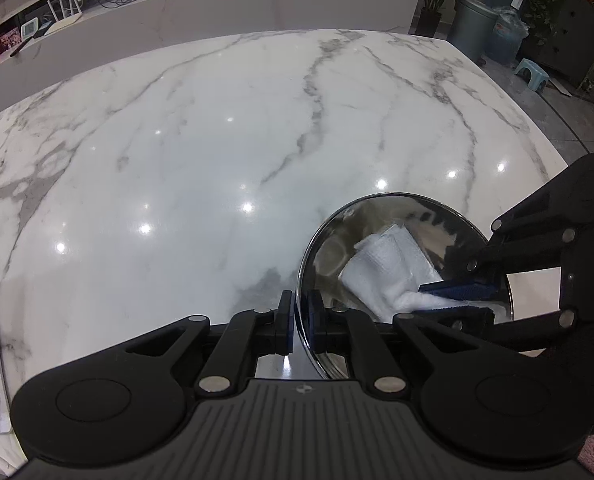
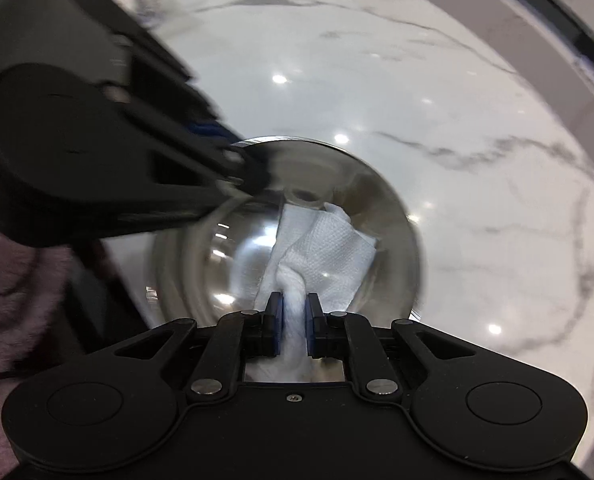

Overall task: Clean bowl
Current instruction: 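Keep wiping the bowl interior with the cloth while the left gripper steadies the rim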

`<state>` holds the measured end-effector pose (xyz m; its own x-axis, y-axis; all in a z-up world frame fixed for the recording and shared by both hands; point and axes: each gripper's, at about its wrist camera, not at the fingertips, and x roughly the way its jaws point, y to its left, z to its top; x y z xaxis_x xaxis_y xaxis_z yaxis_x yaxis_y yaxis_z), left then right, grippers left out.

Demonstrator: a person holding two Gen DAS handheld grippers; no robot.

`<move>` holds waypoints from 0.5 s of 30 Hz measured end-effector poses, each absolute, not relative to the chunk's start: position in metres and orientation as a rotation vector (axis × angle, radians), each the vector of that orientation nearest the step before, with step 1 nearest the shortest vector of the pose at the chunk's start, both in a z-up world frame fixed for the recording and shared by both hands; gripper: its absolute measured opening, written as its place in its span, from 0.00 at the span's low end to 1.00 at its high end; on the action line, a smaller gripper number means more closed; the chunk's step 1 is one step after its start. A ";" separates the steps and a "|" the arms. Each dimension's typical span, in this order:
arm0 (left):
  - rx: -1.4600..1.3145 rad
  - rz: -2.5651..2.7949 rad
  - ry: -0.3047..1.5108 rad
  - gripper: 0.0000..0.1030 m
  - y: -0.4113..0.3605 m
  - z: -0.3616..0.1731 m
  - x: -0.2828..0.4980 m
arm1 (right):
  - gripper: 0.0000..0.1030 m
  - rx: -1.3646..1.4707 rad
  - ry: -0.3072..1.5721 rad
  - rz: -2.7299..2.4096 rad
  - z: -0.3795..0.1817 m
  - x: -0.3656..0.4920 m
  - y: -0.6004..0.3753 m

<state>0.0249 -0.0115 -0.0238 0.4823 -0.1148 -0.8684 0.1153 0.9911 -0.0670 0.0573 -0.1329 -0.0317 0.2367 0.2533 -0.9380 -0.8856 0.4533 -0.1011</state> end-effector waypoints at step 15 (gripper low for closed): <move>-0.162 -0.139 1.142 0.30 -0.001 -0.038 0.014 | 0.09 -0.660 1.098 0.880 -0.030 0.069 -0.139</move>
